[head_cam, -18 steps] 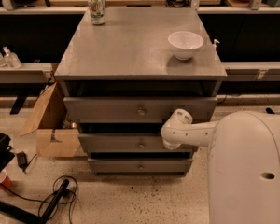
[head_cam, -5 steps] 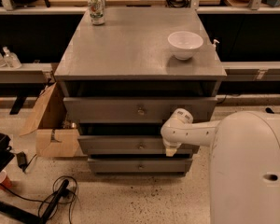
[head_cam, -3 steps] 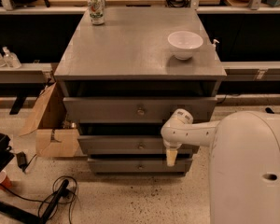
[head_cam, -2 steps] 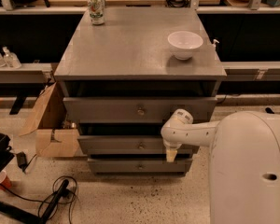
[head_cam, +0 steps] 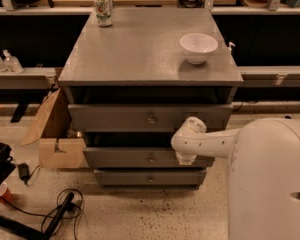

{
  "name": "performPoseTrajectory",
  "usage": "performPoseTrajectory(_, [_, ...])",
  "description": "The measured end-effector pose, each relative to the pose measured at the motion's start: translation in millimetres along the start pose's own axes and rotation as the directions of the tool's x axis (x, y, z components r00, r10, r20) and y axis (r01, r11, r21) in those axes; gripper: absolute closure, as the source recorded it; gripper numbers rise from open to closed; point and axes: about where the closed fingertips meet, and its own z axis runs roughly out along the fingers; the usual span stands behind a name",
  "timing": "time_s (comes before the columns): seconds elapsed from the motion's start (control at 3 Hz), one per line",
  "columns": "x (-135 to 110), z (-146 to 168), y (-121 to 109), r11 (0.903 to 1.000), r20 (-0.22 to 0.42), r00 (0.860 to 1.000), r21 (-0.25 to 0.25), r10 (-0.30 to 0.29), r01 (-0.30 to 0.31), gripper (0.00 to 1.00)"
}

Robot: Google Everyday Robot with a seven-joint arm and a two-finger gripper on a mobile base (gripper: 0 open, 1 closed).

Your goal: Open middle drawer

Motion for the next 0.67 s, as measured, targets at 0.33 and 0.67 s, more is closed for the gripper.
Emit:
performPoseTrajectory(0.33, [-0.1, 0.2, -0.9, 1.0, 0.0, 1.0, 0.0, 0.0, 0.0, 0.9])
performPoseTrajectory(0.67, [0.0, 0.1, -0.9, 1.0, 0.0, 1.0, 0.0, 0.0, 0.0, 1.0])
